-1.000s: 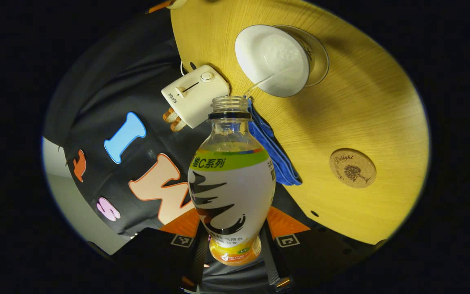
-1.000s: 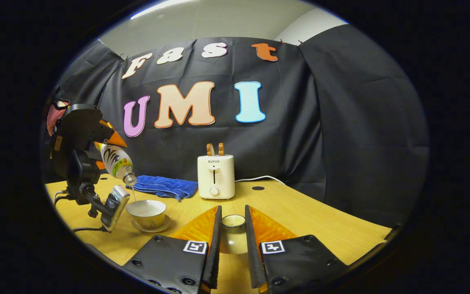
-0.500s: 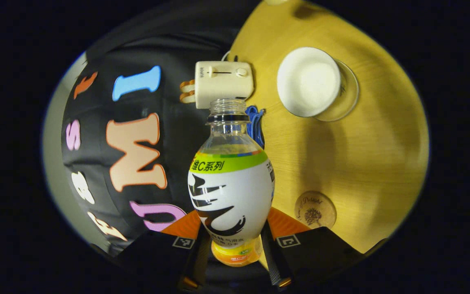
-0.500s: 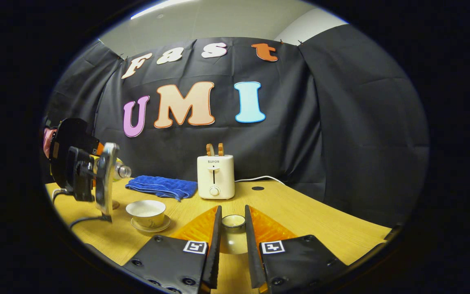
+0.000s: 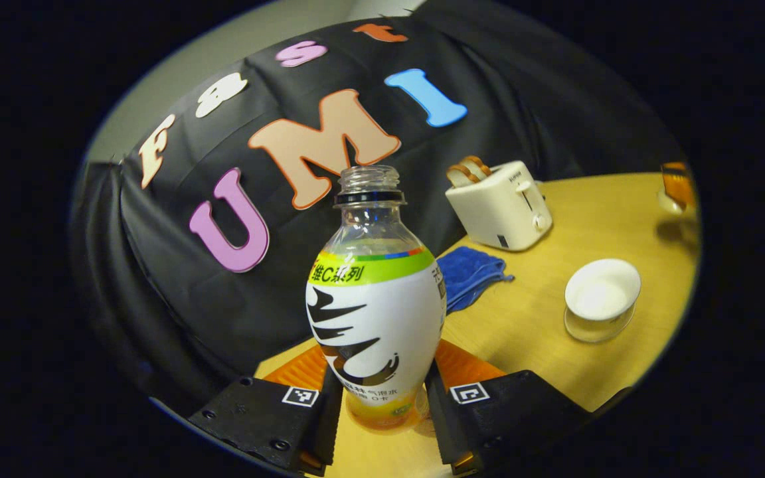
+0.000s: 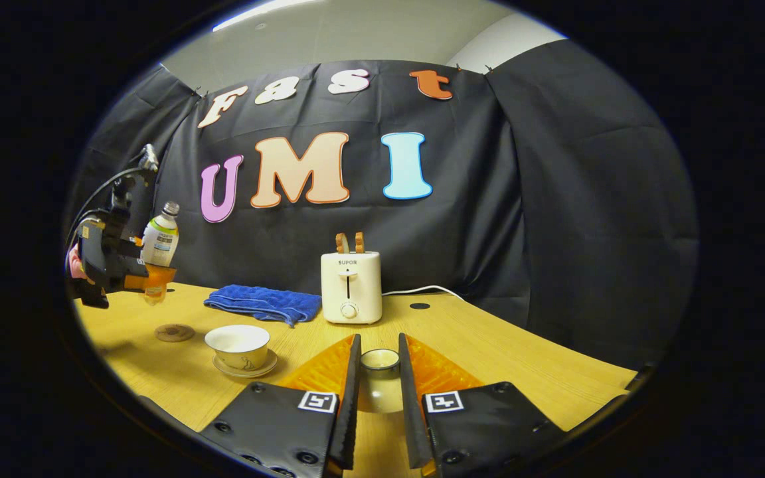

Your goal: Open the teacup lid with one hand, grasp the water bottle and pour water into the teacup with the other hand; after pouring, place the water bottle on the coaster and then close the teacup lid.

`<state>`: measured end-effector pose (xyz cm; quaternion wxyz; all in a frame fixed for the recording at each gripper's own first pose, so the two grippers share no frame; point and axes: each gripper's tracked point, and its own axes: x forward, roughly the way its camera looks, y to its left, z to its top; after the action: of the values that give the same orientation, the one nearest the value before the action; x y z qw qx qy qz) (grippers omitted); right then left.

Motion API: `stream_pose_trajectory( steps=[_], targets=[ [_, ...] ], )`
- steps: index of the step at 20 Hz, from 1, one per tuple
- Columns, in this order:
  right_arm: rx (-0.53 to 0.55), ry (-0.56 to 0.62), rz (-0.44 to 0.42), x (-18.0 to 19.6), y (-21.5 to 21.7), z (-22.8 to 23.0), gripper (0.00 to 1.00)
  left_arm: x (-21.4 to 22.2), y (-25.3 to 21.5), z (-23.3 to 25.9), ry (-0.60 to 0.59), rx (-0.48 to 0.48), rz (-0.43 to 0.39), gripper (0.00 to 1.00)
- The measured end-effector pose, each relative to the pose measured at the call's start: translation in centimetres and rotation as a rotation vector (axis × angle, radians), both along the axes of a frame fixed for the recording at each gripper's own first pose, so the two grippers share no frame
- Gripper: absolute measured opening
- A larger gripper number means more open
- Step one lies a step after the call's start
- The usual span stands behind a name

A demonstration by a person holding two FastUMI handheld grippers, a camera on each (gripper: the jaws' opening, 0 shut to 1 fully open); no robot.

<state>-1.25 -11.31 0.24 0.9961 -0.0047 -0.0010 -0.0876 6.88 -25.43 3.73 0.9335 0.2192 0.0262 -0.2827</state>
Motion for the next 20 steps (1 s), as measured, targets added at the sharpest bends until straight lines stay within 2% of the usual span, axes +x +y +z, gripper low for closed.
stream_pose_trajectory(
  steps=[1,4,5,8,13,20],
  targets=[
    [0.0,0.001,0.0,0.0,0.0,-0.1,0.35,0.1,0.3,0.0,0.018,-0.059,0.004,0.56],
    [0.0,0.0,0.0,-0.1,0.0,0.0,0.33,0.8,1.3,-1.1,0.088,-0.21,0.031,0.55],
    [0.0,0.0,-0.002,0.0,0.0,-0.1,0.36,1.0,0.9,-1.3,0.109,-0.262,0.034,0.56],
    [0.0,0.0,-0.003,0.0,0.0,0.0,0.36,1.6,1.3,-2.8,0.175,-0.363,0.045,0.56],
    [0.0,0.0,-0.009,0.0,-0.2,-0.1,0.34,1.7,0.9,-3.8,0.212,-0.389,0.054,0.56],
    [0.0,0.0,-0.011,0.0,-0.2,0.0,0.34,1.7,0.8,-4.2,0.225,-0.369,0.054,0.59]
  ],
)
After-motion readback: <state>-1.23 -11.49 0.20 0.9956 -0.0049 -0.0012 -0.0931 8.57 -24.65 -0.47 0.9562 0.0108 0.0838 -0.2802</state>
